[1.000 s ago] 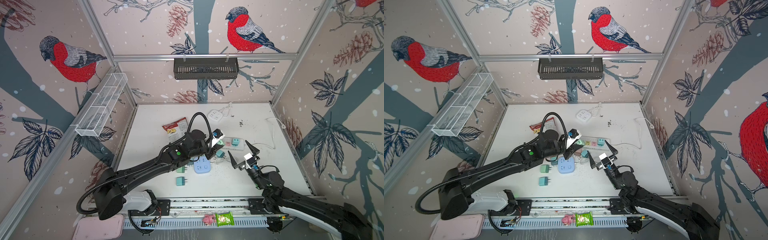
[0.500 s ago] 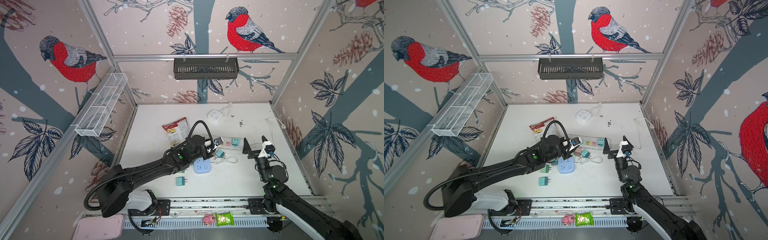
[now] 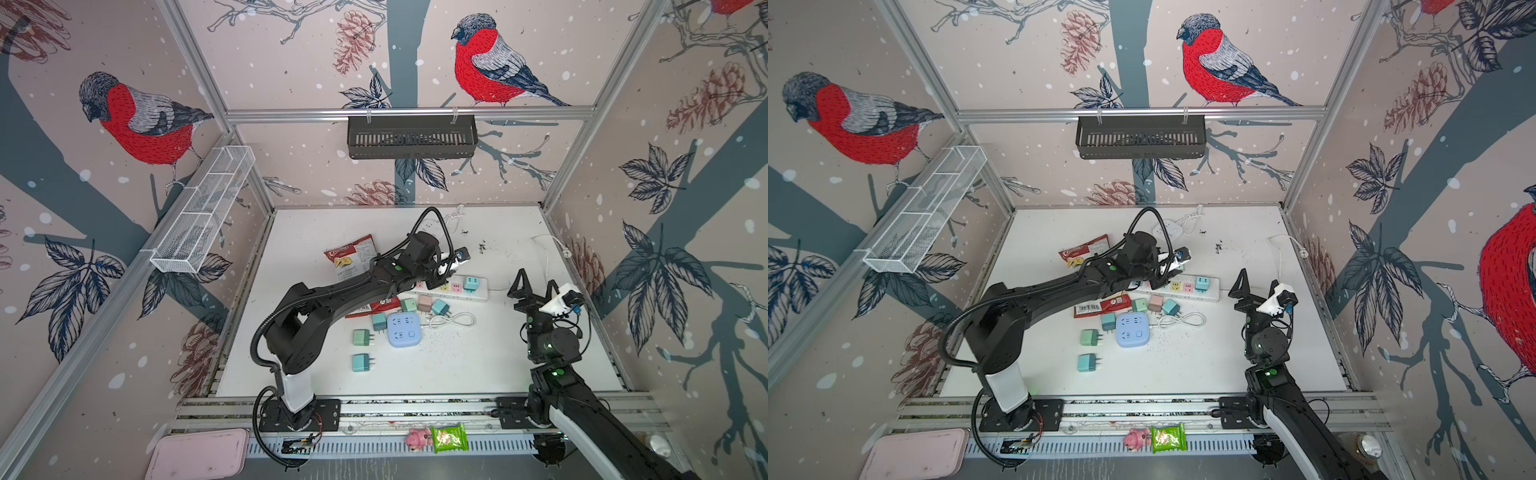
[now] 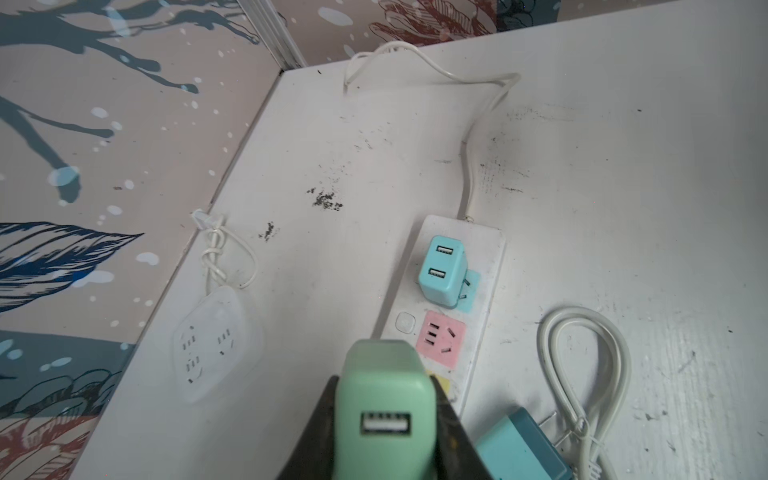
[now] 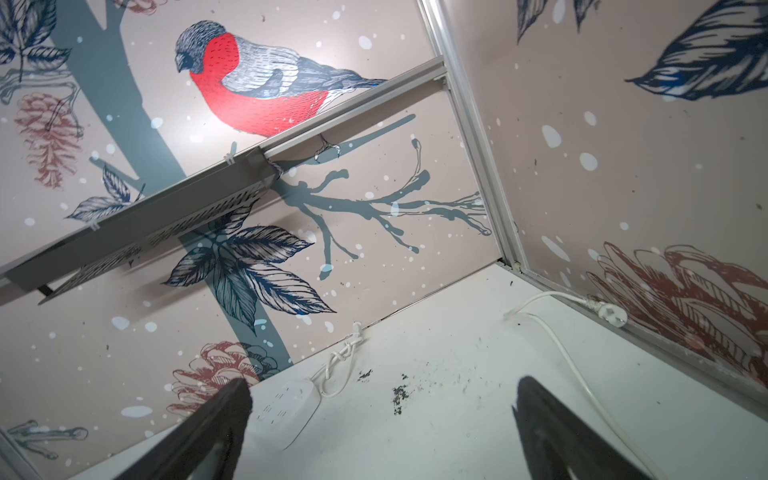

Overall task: Insert the plug
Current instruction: 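Carry the green charger with the left gripper over the socket beside the teal plug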

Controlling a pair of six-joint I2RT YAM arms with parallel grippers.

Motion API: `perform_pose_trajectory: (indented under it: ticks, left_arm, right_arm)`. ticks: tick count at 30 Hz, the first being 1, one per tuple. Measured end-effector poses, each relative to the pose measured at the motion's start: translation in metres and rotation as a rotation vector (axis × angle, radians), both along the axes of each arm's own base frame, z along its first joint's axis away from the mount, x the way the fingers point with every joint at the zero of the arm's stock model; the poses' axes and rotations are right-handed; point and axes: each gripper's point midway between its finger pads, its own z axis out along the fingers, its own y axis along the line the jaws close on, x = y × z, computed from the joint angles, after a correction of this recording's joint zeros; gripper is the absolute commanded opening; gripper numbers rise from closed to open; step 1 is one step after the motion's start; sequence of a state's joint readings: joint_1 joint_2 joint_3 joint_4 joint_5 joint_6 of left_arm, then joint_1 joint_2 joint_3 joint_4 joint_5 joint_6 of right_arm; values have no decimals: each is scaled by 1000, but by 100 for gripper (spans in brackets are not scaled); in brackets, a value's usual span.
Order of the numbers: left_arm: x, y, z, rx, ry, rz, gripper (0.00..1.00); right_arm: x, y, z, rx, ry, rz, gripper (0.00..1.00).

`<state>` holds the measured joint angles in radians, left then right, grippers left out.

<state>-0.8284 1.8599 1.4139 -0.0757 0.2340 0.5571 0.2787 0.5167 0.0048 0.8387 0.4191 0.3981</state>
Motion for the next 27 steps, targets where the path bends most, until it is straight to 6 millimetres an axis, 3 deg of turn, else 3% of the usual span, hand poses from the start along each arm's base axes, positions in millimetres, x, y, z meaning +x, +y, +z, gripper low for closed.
perform_pose_trajectory:
  ticks: [4, 10, 19, 27]
  left_arm:
    - [5, -10, -15, 63, 45, -33, 0]
    - [2, -9, -38, 145, 89, -70, 0]
    - [2, -16, -55, 172, 123, -158, 0]
    - [9, -33, -65, 167, 150, -204, 0]
  right_arm:
    - [2, -2, -3, 22, 7, 6, 100]
    - [9, 1, -21, 25, 77, 15, 100]
    - [17, 2, -48, 19, 180, 14, 100]
    - [12, 1, -31, 45, 113, 20, 99]
